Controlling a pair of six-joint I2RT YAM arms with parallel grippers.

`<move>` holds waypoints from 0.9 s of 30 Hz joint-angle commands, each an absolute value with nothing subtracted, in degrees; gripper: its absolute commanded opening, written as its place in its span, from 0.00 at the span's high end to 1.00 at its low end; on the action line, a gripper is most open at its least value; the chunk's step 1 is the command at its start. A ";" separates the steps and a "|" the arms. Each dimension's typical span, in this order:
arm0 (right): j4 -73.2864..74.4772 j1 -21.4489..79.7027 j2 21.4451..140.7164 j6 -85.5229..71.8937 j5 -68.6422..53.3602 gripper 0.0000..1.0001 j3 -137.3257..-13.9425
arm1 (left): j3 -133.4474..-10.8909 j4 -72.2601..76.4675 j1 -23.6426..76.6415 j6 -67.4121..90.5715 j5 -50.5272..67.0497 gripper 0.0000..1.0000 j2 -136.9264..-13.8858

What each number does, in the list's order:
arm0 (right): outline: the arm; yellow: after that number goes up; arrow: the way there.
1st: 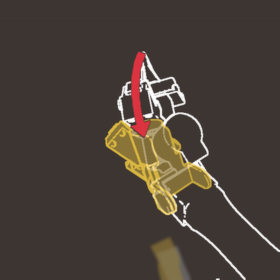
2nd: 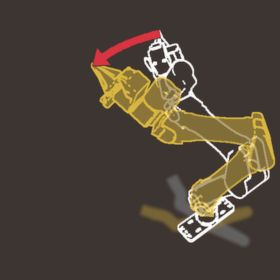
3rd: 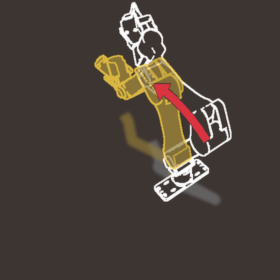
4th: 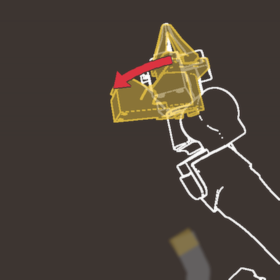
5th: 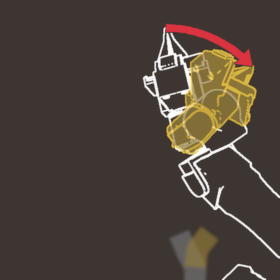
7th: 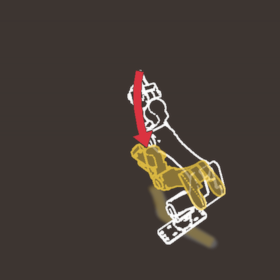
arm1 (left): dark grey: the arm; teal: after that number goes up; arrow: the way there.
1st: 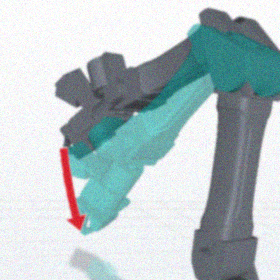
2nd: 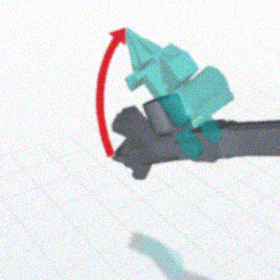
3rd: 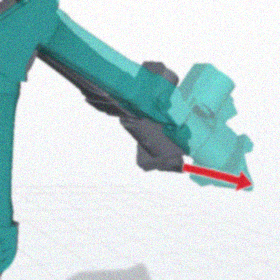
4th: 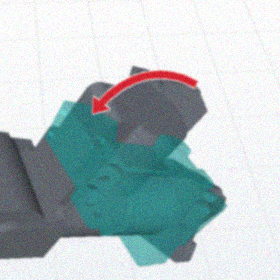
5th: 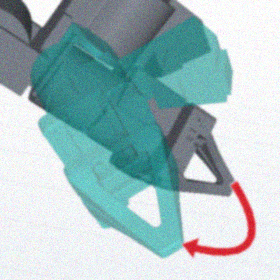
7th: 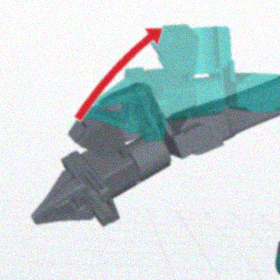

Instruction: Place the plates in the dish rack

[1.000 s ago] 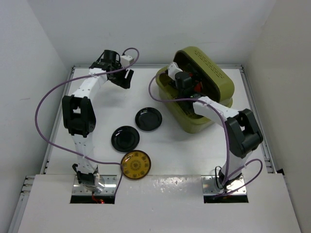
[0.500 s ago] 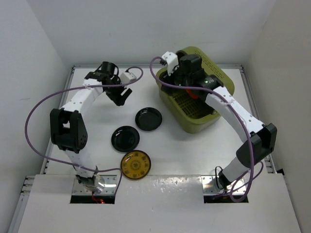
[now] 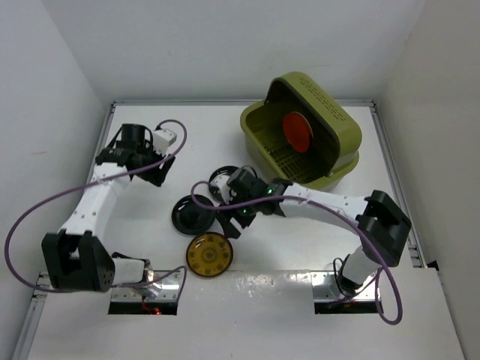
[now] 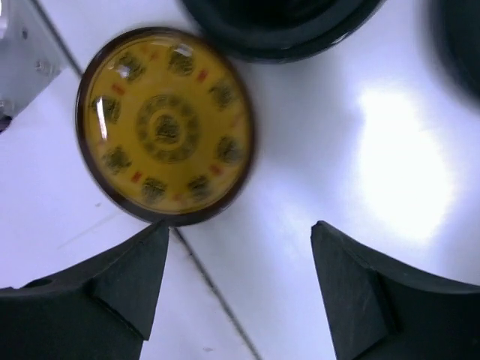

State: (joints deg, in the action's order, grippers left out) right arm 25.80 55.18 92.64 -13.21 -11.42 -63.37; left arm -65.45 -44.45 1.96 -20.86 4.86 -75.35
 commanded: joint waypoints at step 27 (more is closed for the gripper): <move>-8.26 63.90 106.09 -49.04 -8.09 0.70 -44.39 | -51.94 -36.12 -6.24 -12.48 5.45 0.26 -46.41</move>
